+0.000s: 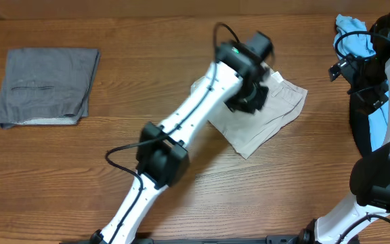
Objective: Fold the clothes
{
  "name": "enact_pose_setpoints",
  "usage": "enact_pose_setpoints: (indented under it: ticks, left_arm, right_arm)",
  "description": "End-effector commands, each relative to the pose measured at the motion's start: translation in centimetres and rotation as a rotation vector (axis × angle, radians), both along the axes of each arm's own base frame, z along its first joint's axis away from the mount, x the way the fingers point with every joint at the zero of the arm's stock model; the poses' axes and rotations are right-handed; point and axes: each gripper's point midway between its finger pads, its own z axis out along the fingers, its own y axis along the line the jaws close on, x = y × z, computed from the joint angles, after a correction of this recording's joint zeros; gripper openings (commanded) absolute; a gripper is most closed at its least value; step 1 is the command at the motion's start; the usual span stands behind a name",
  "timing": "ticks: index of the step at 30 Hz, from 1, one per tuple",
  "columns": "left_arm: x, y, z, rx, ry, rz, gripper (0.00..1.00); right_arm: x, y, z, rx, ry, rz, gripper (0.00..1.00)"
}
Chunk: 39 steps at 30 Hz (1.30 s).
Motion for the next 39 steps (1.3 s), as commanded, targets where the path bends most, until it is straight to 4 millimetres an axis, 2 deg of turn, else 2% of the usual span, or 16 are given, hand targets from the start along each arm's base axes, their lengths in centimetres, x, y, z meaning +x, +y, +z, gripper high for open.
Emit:
enact_pose_setpoints:
  ticks: [1,5,10,18,21,27,32,36,37,39]
  left_arm:
    - [-2.5,-1.0,-2.3,0.070,0.043,0.026,0.04]
    - [-4.9,-2.2,-4.7,0.095,0.063,-0.023,0.04]
    - [-5.6,-2.0,-7.1,0.120,0.072,-0.033,0.04]
    - [-4.6,2.1,-12.0,0.279,0.038,0.033,0.04]
    - [-3.6,4.5,-12.8,0.356,0.014,0.059,0.04]
    - [1.1,11.6,-12.7,0.529,-0.056,0.171,0.04]
    - [8.1,19.0,-12.4,0.598,-0.169,0.358,0.06]
    - [14.9,24.0,-12.2,0.494,-0.270,0.565,0.11]
    - [15.9,24.4,-12.1,0.443,-0.267,0.595,0.08]
    - [17.7,24.7,-11.2,0.299,-0.234,0.648,0.08]
  right_arm:
    - [0.1,-0.2,0.9,-0.014,-0.026,0.002,1.00]
    - [0.1,-0.2,0.9,-0.014,-0.026,0.002,1.00]
    - [0.1,-0.2,0.9,-0.014,-0.026,0.002,1.00]
    - [0.1,-0.2,0.9,-0.014,-0.026,0.002,1.00]
    - [0.1,-0.2,0.9,-0.014,-0.026,0.002,1.00]
    - [0.1,-0.2,0.9,-0.014,-0.026,0.002,1.00]
    - [0.1,-0.2,0.9,-0.014,-0.026,0.002,1.00]
    - [0.1,-0.2,0.9,-0.014,-0.026,0.002,1.00]
    - [0.1,-0.2,0.9,-0.014,-0.026,0.002,1.00]
    - [0.1,-0.2,0.9,-0.014,-0.026,0.002,1.00]
